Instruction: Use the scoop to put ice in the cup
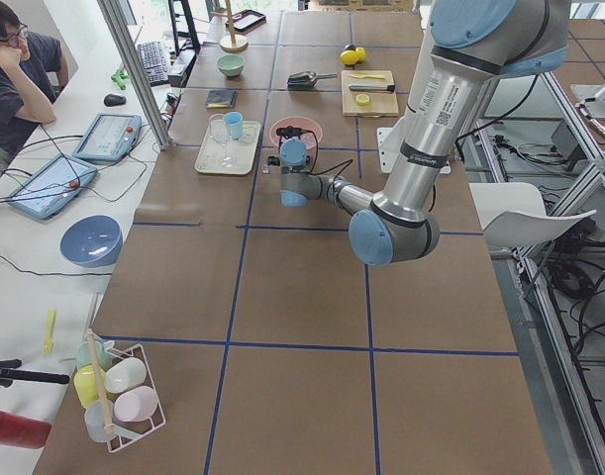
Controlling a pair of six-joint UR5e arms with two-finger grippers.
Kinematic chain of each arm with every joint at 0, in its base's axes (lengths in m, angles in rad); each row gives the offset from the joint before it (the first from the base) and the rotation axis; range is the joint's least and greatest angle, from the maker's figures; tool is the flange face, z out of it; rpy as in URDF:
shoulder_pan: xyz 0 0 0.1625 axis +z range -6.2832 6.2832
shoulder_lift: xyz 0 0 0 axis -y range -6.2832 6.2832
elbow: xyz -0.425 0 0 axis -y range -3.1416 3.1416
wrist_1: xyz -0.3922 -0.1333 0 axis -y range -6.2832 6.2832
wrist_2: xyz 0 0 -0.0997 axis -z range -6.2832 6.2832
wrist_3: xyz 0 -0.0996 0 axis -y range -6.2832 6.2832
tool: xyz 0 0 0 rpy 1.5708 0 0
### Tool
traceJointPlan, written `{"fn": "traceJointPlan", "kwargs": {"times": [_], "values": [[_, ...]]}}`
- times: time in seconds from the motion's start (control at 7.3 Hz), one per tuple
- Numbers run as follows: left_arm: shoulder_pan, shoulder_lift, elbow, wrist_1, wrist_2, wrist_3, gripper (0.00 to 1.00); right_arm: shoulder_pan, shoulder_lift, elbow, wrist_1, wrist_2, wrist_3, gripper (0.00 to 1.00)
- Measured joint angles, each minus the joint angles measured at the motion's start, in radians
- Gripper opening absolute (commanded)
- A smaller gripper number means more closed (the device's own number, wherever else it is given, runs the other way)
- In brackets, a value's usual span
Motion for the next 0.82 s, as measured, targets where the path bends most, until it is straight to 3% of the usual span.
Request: {"fn": "traceJointPlan", "kwargs": {"times": [0.41,0.82], "values": [[-0.167,0.023,-0.023,0.174,-0.020,0.024,1.00,0.001,-0.008,0.000,0.001,0.001,-0.001,1.00],[-0.374,0.051,-0.034,0.439,-0.038,0.333,1.00,0.001,-0.015,0.000,0.003,0.001,-0.001,1.00]]}}
